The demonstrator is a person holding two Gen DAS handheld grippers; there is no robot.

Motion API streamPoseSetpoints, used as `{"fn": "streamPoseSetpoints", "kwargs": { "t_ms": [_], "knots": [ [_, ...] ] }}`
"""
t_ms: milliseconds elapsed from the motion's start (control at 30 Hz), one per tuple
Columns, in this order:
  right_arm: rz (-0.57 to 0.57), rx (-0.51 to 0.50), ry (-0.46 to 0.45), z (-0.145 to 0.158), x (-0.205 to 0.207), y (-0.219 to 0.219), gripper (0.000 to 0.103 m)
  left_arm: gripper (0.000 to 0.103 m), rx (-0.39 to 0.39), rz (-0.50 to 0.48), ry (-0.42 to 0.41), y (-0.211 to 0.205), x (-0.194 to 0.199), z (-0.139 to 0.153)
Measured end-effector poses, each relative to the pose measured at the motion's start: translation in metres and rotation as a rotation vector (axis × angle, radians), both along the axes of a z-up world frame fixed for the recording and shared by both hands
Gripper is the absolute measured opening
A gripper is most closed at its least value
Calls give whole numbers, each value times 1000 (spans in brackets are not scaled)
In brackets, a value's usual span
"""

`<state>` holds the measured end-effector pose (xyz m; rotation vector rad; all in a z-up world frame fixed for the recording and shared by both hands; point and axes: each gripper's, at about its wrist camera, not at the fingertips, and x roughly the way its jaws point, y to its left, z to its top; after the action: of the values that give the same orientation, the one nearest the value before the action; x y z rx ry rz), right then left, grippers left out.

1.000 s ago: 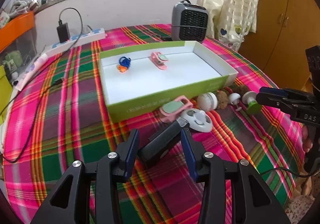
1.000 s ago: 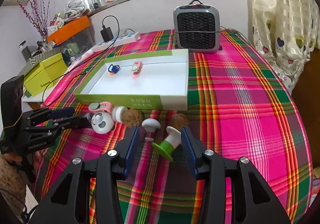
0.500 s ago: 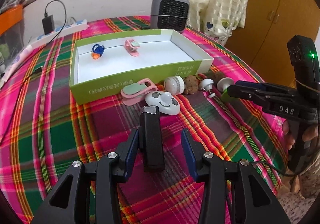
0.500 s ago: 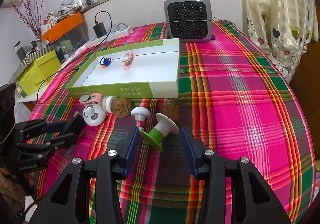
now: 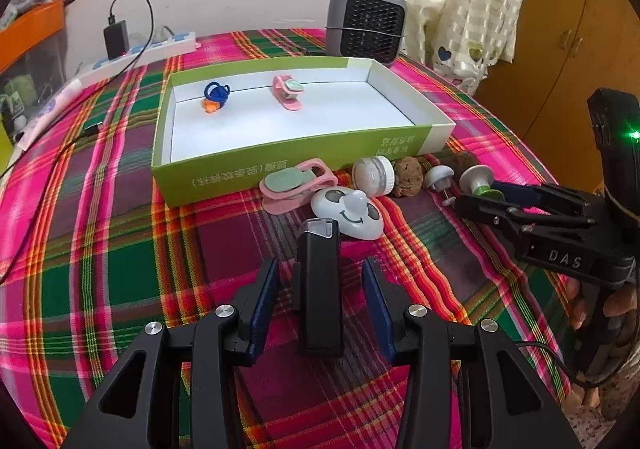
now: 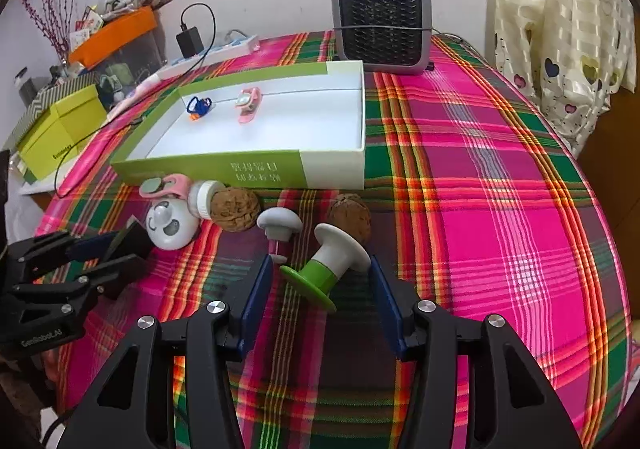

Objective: Organize objects
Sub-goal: 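Grasp the green-and-white plunger toy with the right gripper while the left gripper holds the black device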

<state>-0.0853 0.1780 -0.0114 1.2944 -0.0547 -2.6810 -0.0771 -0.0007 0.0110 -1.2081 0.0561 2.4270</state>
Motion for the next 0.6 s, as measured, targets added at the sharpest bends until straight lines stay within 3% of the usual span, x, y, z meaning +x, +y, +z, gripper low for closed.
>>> {"fn": "streamPoseSetpoints", "kwargs": {
  "t_ms": [600],
  "knots": [
    [-24,7,9,0,0,5,50,38,5,33,8,0,0,-1]
  ]
}}
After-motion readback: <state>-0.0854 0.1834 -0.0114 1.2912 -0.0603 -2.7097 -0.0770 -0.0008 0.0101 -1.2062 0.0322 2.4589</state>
